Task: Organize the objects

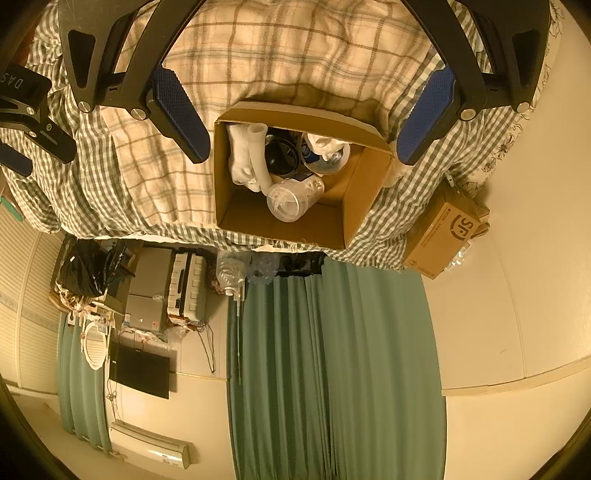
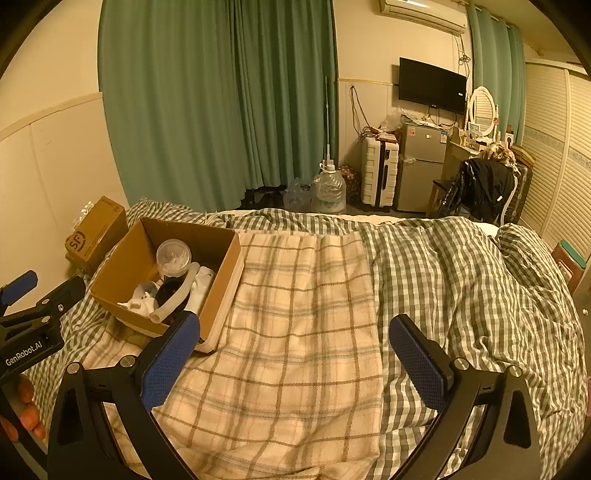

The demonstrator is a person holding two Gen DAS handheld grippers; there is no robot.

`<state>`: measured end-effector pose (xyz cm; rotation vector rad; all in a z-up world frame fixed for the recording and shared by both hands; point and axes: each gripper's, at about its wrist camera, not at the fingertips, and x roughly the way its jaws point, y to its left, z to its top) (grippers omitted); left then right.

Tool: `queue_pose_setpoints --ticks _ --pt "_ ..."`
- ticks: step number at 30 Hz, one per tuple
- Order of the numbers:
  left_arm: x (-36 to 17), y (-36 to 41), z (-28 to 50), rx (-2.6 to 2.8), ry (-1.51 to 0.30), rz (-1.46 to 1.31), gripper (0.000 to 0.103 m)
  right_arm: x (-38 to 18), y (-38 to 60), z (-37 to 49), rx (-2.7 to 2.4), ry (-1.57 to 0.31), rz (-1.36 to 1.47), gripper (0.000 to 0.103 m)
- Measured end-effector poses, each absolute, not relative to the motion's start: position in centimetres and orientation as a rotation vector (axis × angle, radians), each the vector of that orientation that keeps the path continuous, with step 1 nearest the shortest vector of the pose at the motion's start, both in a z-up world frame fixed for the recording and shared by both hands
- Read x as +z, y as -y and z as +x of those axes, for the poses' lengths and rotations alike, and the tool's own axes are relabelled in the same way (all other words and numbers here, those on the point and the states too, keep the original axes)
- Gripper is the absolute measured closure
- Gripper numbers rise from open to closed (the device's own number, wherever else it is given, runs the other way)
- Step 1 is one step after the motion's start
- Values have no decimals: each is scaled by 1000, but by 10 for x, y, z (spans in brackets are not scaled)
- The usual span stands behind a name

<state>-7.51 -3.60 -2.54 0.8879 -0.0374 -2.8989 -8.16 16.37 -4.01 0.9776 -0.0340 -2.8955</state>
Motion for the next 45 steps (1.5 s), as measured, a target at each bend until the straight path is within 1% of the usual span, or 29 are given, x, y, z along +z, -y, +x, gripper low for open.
queue_pose_setpoints --ticks 6,45 --pt "-24 38 -74 -2905 14 894 0 -39 -162 -81 -2896 29 974 0" --pt "-29 39 -77 -2883 17 915 0 -39 -160 -82 -2882 26 980 0"
